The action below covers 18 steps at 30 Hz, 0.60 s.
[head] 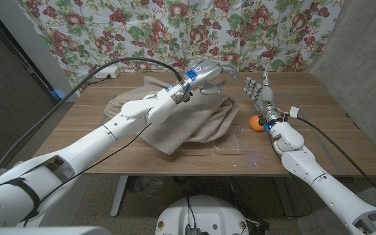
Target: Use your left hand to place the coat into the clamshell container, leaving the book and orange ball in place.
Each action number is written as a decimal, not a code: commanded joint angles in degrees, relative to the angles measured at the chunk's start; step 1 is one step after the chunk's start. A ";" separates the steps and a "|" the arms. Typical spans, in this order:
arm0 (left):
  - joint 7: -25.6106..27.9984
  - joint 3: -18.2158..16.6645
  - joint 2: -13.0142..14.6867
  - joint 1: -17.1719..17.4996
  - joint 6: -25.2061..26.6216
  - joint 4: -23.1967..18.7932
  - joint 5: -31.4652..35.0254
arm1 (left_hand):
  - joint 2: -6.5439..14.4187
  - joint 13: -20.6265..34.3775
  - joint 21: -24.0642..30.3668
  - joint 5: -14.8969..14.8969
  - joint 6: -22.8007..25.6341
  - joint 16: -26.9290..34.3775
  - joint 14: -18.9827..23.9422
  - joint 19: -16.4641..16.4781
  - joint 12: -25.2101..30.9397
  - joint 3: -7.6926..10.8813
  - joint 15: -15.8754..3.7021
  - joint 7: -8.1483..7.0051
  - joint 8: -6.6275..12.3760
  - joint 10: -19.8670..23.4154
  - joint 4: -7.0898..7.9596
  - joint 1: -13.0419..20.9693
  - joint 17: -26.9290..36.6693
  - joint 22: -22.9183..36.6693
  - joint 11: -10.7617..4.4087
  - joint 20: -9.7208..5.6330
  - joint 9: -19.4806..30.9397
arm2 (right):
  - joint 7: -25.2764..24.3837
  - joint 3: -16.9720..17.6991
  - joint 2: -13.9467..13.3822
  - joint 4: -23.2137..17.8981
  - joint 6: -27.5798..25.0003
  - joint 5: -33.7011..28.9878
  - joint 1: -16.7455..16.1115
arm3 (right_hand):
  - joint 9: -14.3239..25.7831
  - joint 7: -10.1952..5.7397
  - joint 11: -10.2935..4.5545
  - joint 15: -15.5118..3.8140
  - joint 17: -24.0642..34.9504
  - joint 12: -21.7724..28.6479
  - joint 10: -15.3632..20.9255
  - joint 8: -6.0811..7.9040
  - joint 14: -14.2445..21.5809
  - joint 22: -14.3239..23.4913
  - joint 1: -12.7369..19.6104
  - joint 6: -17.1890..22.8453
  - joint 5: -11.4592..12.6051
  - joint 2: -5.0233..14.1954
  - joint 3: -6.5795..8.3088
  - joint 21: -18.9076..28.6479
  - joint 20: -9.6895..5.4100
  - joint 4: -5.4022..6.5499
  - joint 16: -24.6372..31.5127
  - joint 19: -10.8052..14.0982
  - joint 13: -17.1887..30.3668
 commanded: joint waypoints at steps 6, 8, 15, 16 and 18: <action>-0.62 -5.50 4.33 8.60 12.75 -8.85 2.22 | -2.16 -1.69 -0.74 -0.94 -0.94 -2.87 -2.21 -2.19 -3.40 1.05 -9.31 -1.38 -1.76 -2.44 0.33 -4.09 -1.69 -0.10 -0.03 -1.54 -0.61 | -0.44 -0.50 -1.13 -2.30 -2.38 -0.13 -0.65 | 0.10 -0.09 -0.04 -0.27 0.22 0.31 0.44 -0.04 0.29 0.26 0.08 0.50 -0.40 0.40 0.35 0.19 0.38 -0.04 0.30 0.19 0.23; -1.53 -6.43 5.12 9.86 14.99 -10.33 2.34 | -2.71 -2.96 -1.21 -1.13 -1.55 -4.19 -3.78 -3.22 -5.96 1.62 -9.28 -2.04 -2.98 -3.77 0.46 -6.31 -3.13 -0.16 -0.03 -0.81 -0.78 | -1.16 -0.53 -1.32 -2.80 -2.90 -0.39 -1.02 | 0.10 -0.10 -0.09 -0.28 0.22 0.28 0.37 -0.04 0.28 0.26 0.08 0.50 -0.40 0.39 0.35 0.19 0.36 -0.04 0.29 0.19 0.23; 0.35 -9.00 6.32 12.95 17.92 -11.90 0.21 | -3.94 -7.26 -3.77 -1.51 -5.15 -6.16 -8.91 -6.32 -13.61 3.46 -8.98 -2.58 -8.25 -5.64 0.12 -11.92 -7.95 -0.55 0.87 1.29 -0.91 | -2.55 -1.32 -1.02 -3.71 -4.18 -1.06 -1.51 | 0.10 -0.09 -0.18 -0.29 0.22 0.26 0.34 -0.06 0.26 0.26 0.07 0.46 -0.41 0.39 0.36 0.18 0.38 -0.03 0.29 0.17 0.23; 0.56 -9.12 6.46 13.22 18.22 -12.00 0.24 | -4.02 -7.38 -3.94 -1.52 -5.15 -6.26 -9.26 -6.53 -13.83 3.49 -8.94 -2.58 -8.38 -5.66 0.09 -12.08 -8.11 -0.58 0.87 1.34 -0.90 | -2.92 -1.39 -0.67 -3.48 -3.76 -1.35 -1.57 | 0.10 -0.12 -0.19 -0.29 0.22 0.26 0.34 -0.06 0.29 0.26 0.07 0.45 -0.42 0.38 0.36 0.19 0.37 -0.03 0.30 0.18 0.23; 0.42 -9.42 6.84 13.74 18.76 -12.32 -0.08 | -4.10 -7.56 -4.26 -1.52 -5.19 -6.27 -9.47 -6.99 -14.09 3.53 -8.89 -2.59 -8.60 -5.50 0.08 -12.36 -8.36 -0.62 0.83 1.50 -0.89 | -3.75 -1.48 0.19 -3.00 -2.87 -1.79 -1.63 | 0.10 -0.05 -0.17 -0.30 0.22 0.27 0.35 -0.06 0.25 0.26 0.06 0.46 -0.42 0.38 0.36 0.19 0.41 -0.03 0.28 0.18 0.23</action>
